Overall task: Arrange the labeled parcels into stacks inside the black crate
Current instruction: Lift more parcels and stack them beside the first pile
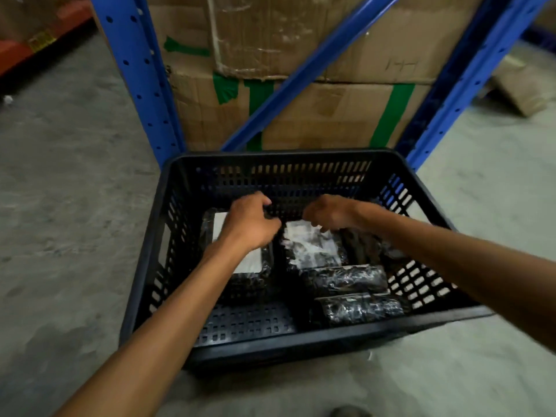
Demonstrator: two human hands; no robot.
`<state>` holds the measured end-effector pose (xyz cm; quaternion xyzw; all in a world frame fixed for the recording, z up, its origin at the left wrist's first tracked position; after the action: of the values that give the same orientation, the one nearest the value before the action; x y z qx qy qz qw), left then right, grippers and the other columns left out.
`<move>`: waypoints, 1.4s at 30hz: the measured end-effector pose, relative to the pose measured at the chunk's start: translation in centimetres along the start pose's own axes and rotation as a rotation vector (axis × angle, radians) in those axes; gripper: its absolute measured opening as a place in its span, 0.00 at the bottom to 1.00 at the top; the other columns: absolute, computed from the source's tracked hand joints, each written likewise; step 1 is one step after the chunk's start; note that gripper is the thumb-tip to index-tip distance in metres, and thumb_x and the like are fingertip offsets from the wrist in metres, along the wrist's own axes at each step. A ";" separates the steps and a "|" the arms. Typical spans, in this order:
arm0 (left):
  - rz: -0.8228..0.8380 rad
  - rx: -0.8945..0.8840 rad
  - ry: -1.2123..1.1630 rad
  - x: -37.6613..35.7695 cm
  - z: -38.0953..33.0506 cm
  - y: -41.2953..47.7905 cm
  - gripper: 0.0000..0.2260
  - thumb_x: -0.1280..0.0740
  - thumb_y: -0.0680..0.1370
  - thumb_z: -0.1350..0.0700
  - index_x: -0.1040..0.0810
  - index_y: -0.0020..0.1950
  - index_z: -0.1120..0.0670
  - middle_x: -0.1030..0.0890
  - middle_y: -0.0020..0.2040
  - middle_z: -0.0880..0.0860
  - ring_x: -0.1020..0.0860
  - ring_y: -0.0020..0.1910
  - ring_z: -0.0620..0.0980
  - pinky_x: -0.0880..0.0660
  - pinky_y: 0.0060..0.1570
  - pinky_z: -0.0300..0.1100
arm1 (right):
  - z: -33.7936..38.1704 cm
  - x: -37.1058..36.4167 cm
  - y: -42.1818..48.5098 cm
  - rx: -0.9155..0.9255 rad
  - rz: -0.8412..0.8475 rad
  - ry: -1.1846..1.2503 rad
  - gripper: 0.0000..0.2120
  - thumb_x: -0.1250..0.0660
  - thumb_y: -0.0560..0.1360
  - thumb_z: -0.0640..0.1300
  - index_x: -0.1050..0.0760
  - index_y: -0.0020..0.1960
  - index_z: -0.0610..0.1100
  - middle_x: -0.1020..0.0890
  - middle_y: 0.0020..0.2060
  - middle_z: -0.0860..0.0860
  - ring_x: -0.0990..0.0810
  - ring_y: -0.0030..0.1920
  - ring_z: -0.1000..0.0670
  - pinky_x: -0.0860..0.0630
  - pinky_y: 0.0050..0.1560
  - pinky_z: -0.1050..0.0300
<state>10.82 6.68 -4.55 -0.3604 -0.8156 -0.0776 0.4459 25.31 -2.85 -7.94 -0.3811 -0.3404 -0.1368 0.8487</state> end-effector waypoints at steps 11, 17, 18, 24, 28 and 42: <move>0.658 -0.223 0.432 -12.5 -3.3 -4.5 0.37 0.24 0.72 0.58 0.35 0.78 0.53 0.33 0.76 0.56 0.33 0.74 0.57 0.31 0.70 0.47 | -8.9 -2.3 -6.4 0.127 0.490 -0.371 0.32 0.35 0.77 0.61 0.37 0.77 0.53 0.34 0.77 0.52 0.36 0.76 0.50 0.41 0.77 0.52; 0.720 -0.202 0.345 -13.3 -2.0 -4.0 0.38 0.25 0.74 0.55 0.39 0.80 0.52 0.36 0.79 0.55 0.36 0.77 0.57 0.36 0.74 0.48 | -10.5 -2.6 -5.7 0.146 0.510 -0.269 0.26 0.33 0.79 0.49 0.34 0.76 0.47 0.27 0.72 0.50 0.28 0.70 0.49 0.32 0.69 0.56; 0.710 -0.202 0.309 -13.0 -1.9 -3.9 0.37 0.26 0.74 0.55 0.39 0.80 0.52 0.35 0.79 0.55 0.35 0.77 0.56 0.36 0.73 0.47 | -10.4 -2.3 -5.4 0.166 0.498 -0.240 0.24 0.33 0.79 0.48 0.31 0.74 0.46 0.24 0.69 0.47 0.25 0.67 0.48 0.29 0.69 0.52; 0.696 -0.128 -0.261 -9.5 -1.7 -2.7 0.27 0.28 0.77 0.60 0.31 0.75 0.52 0.25 0.73 0.52 0.27 0.72 0.45 0.30 0.68 0.38 | -8.9 3.0 -4.7 0.195 0.372 0.094 0.12 0.30 0.77 0.48 0.20 0.59 0.47 0.15 0.40 0.57 0.18 0.39 0.59 0.23 0.36 0.66; 0.442 -0.079 -0.695 -5.1 -1.8 -1.3 0.16 0.32 0.80 0.57 0.24 0.68 0.52 0.16 0.61 0.51 0.18 0.59 0.43 0.23 0.58 0.40 | -7.7 6.6 -4.5 0.152 0.233 0.462 0.20 0.27 0.68 0.62 0.17 0.53 0.50 0.14 0.47 0.50 0.18 0.42 0.52 0.25 0.35 0.60; -0.283 0.400 -0.804 2.7 6.7 -2.8 0.19 0.38 0.82 0.49 0.17 0.48 0.63 0.14 0.49 0.60 0.16 0.49 0.59 0.22 0.53 0.50 | 1.5 -3.3 -1.9 0.104 0.185 0.951 0.13 0.31 0.77 0.42 0.20 0.61 0.51 0.10 0.46 0.51 0.13 0.50 0.47 0.17 0.40 0.52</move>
<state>3.60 9.05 -5.86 -0.1542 -0.9637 0.1670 0.1403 21.26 -3.08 -8.41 -0.2623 0.1141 -0.2026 0.9366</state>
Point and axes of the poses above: each hand's wrist, its own y-axis towards the middle knuckle, its own x-axis out of the back of the hand, z = x × y, the point moved 9 cm from there along y, towards the middle knuckle
